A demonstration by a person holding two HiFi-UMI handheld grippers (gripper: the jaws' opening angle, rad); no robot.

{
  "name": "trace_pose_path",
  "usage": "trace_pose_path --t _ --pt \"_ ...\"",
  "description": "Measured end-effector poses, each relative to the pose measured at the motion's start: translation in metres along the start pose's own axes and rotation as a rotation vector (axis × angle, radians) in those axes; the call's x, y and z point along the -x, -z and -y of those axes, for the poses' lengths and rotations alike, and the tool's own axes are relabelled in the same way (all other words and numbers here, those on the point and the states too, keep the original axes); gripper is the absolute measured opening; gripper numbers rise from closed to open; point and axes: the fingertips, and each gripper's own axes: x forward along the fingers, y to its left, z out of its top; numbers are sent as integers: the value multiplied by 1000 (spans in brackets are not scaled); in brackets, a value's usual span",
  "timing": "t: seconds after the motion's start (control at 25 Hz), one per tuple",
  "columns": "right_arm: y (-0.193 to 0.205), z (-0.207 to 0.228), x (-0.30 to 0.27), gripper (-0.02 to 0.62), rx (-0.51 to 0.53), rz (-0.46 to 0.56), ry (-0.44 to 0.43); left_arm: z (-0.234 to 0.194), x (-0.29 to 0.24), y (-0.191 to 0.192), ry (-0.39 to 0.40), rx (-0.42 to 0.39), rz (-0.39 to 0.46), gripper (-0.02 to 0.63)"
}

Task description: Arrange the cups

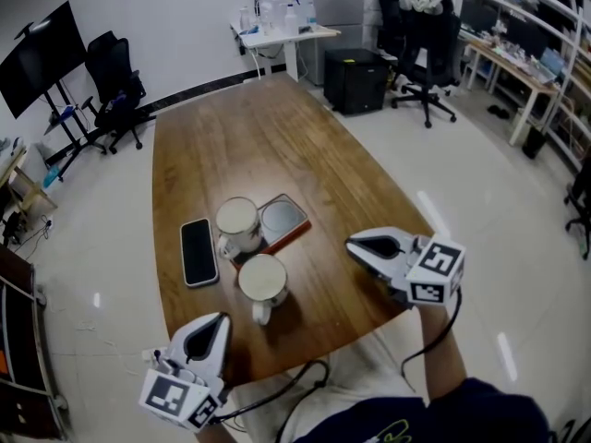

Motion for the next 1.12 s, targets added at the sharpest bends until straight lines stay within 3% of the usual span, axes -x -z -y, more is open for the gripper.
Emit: trace_pose_path --t 0.32,0.56,1.12 --pt "0 0 1 0 -1 3 1 1 -2 0 6 -3 0 2" --pt "2 -2 0 0 4 2 -1 -7 1 1 -49 9 5 3" --pt "1 -1 0 0 -1 1 -1 -6 -1 -1 -42 9 1 3"
